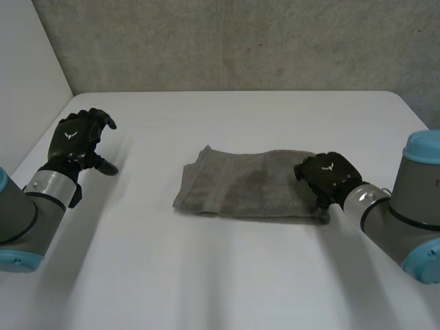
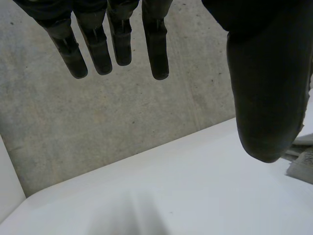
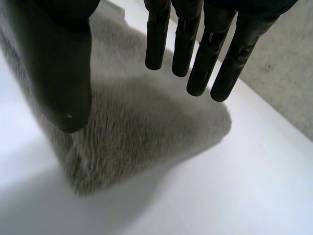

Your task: Fold the towel.

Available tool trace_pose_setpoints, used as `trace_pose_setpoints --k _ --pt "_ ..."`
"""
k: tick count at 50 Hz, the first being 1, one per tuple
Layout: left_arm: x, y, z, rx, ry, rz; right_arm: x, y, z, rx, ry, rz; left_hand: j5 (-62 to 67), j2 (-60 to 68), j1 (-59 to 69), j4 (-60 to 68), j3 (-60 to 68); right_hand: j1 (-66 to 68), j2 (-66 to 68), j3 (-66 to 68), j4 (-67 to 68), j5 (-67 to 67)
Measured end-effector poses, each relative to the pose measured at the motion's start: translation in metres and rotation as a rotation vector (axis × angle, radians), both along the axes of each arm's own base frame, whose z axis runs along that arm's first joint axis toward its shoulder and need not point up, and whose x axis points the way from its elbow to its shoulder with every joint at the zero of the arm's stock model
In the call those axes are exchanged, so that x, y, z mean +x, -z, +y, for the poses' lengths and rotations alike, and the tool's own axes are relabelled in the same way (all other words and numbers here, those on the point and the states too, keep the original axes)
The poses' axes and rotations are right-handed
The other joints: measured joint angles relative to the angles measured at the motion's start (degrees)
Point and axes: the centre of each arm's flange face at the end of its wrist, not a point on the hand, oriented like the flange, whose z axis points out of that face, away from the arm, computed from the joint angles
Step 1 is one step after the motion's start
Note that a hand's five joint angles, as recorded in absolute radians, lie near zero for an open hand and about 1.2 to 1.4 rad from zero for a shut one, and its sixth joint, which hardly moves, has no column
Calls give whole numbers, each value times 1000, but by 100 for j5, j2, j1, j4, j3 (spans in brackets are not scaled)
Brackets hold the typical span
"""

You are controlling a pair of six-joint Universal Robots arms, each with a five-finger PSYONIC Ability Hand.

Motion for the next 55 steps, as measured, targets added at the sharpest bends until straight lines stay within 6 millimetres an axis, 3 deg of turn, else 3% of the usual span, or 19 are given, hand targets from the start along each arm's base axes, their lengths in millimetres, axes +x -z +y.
trace_pose_setpoints --k 9,12,15,20,27,32,35,40,45,47,52,55 --pt "-4 1 5 5 12 -1 -15 26 -9 55 39 19 0 -2 0 0 0 1321 1315 1283 1284 1230" --pt "-4 1 5 5 13 -1 -19 30 -10 66 49 26 0 -2 0 0 0 3225 3270 3289 3318 3217" --pt "-4 1 5 2 13 -1 -22 29 -11 67 60 28 -4 -5 -1 0 0 3821 3819 4263 4323 4197" --pt "-4 0 5 -1 12 -1 -27 14 -15 29 75 20 -22 -23 -49 0 0 4058 3819 4330 4374 4215" --pt "-4 -1 5 -6 12 1 -24 -34 -25 -106 58 5 -44 -47 -49 -28 -28 4145 3819 4358 4375 4216" --pt "-6 -3 7 -10 17 1 0 -60 -22 -152 -36 10 -63 -74 -49 -59 -61 4186 3869 4359 4375 4250" --pt "-9 -6 9 -18 26 1 31 -66 -10 -151 -143 8 -101 -115 -117 -102 -87 4200 3934 4359 4376 4250" --pt "-15 -22 13 -64 44 7 95 -59 31 -131 -350 2 -126 -140 -134 -112 -115 4212 3934 4359 4376 4251" --pt "-22 -41 16 -120 66 17 132 -39 60 -101 -465 6 -134 -141 -134 -113 -115 4222 3934 4360 4376 4251" --pt "-25 -48 18 -142 76 21 144 -28 71 -86 -498 12 -134 -143 -134 -113 -115 3482 3355 3560 3550 3571" --pt "-36 -62 21 -186 105 32 155 -8 78 -66 -485 40 -136 -148 -134 -113 -115 -1084 -1258 -977 -1008 -1284" --pt "-43 -67 21 -202 124 40 152 -9 74 -74 -430 55 -136 -149 -134 -113 -115 -1837 -1878 -1853 -1805 -1948"
